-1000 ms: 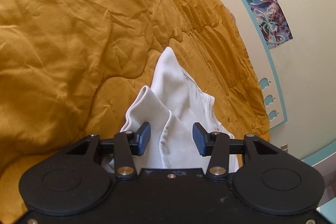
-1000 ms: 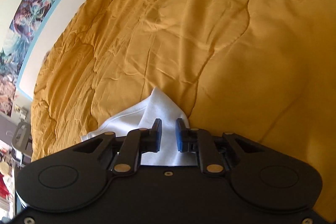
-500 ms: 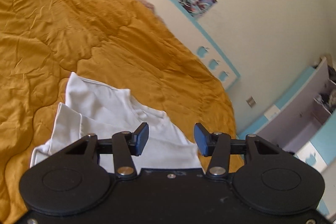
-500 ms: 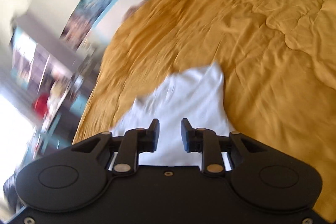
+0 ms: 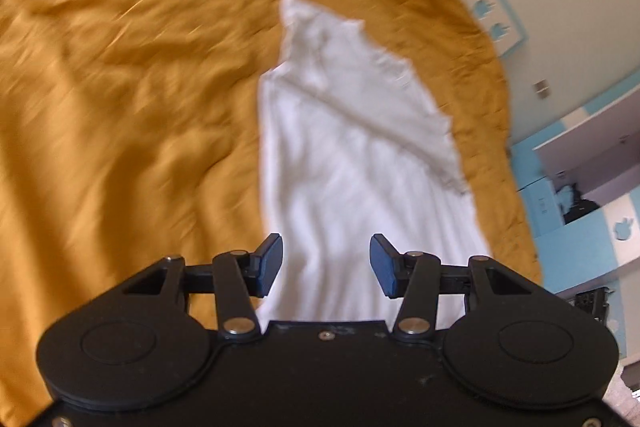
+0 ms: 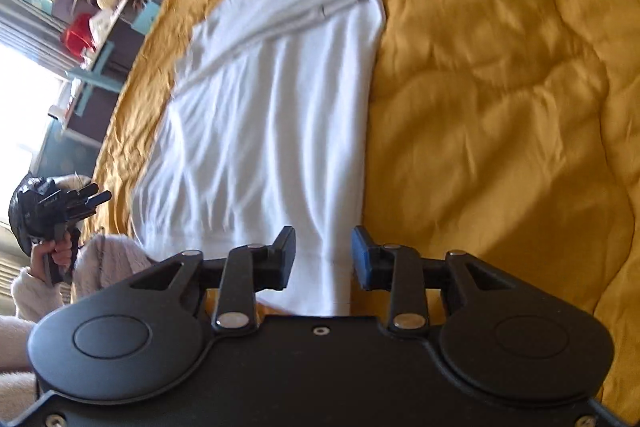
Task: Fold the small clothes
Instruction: 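Grasp the hem corners with both grippers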
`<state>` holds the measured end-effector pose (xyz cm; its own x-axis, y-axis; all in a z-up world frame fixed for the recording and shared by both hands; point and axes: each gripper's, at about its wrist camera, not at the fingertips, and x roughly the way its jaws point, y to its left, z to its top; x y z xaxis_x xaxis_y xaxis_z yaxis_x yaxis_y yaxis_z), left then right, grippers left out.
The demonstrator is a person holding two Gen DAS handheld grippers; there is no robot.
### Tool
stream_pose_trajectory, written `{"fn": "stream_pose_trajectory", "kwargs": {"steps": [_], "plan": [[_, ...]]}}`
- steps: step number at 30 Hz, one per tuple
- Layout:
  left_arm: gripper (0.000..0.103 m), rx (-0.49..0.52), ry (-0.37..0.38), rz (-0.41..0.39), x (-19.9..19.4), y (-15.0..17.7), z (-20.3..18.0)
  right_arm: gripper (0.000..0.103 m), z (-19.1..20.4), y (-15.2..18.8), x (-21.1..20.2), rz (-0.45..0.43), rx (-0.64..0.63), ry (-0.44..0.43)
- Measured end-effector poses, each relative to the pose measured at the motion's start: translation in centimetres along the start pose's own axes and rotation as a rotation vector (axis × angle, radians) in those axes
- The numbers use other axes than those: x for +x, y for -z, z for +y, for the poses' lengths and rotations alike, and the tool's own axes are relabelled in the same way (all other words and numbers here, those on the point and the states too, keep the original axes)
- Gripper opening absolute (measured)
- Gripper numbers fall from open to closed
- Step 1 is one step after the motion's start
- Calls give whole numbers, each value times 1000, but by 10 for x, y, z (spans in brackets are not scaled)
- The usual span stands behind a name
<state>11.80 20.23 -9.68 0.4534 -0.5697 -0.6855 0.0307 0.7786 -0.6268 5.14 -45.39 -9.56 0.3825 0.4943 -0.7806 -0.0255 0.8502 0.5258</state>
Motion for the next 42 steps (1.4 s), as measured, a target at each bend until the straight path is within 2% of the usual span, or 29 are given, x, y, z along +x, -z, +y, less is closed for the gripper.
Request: {"fn": "stream_pose_trajectory", "kwargs": {"steps": [1,3,5,7,11,13,17,21,25,30,33,36,37,39,40,42], "plan": [[50,-24,-30,26,1,4,9,45,-1,2,3,11,0,5],[50,-58,-36,99,10,9,23,47,-1,5,4,12,0,15],[50,-111,40,180,19,14,38,47,0,8,3,17,-6,-5],[51,-112,94,238,25,11,42,48,3,7,3,28,-19,-9],[51,-21,44,385,45,4,31,48,1,9,5,49,-22,8],[51,60,29,416,52,0,23,48,-2,11,7,56,-19,13],[51,151,82,508,71,-6,19,48,-10,16,14,78,3,-3],[49,170,147,567,85,-7,20,48,-19,17,26,107,29,-38],[44,203,248,603,91,-5,15,49,-22,14,32,130,39,-76],[41,152,282,611,95,-5,16,49,-19,11,38,189,7,-100],[30,132,258,622,88,-6,22,50,-17,8,42,219,-2,-99],[25,115,254,631,87,-7,25,51,-16,7,45,230,-1,-97],[13,110,245,633,87,-7,25,50,-15,6,45,229,-7,-93],[3,87,206,629,89,-4,26,46,-11,7,44,221,-32,-81],[2,77,196,626,89,-4,27,31,-10,7,43,216,-50,-81],[2,82,179,616,85,-4,27,12,-8,8,44,223,-62,-102]]}}
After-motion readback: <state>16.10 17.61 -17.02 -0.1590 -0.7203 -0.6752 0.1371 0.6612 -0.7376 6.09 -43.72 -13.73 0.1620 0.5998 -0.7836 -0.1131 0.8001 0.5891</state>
